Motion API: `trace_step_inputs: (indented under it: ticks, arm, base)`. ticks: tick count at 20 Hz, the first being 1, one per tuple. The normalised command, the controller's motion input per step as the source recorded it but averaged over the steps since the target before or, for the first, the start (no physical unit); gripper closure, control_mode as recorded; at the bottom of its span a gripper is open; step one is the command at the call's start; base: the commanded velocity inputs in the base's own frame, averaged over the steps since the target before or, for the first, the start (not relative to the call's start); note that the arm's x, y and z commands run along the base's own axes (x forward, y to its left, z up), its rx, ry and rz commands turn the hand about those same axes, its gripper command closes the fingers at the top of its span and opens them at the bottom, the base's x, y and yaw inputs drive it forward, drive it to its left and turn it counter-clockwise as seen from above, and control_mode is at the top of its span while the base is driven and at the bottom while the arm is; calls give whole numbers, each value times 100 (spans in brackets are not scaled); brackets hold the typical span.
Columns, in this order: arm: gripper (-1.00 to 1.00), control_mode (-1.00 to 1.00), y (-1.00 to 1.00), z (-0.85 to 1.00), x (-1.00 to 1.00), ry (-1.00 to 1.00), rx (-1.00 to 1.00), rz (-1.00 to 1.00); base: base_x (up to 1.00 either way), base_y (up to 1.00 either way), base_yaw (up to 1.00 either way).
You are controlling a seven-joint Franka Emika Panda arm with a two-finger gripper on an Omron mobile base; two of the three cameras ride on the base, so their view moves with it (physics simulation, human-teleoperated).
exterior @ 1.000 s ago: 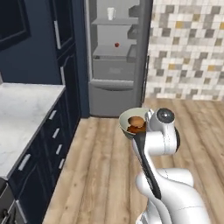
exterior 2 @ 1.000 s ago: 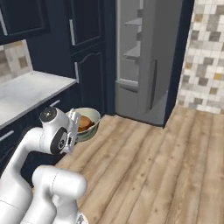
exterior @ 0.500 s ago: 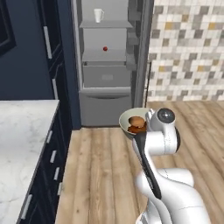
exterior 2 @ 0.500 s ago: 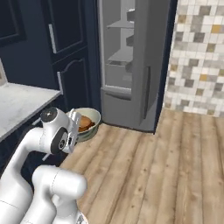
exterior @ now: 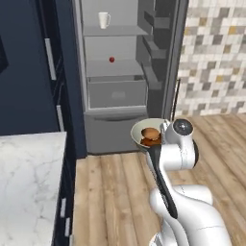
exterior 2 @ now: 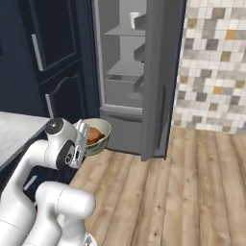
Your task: Pick the chicken drumstick and potato from their plates and place them in the bowl. Then put the bowl in the fridge.
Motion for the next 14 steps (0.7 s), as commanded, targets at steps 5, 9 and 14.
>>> trace_step_inputs:
  ticks: [5, 9, 14]
  arm:
    - [100, 100, 0, 0, 0, 0, 0, 0]
    - [100, 100, 0, 0, 0, 0, 0, 0]
    - [100, 100, 0, 0, 0, 0, 0, 0]
  base:
    - [81, 50, -15]
    - [85, 48, -10]
    - [91, 35, -16]
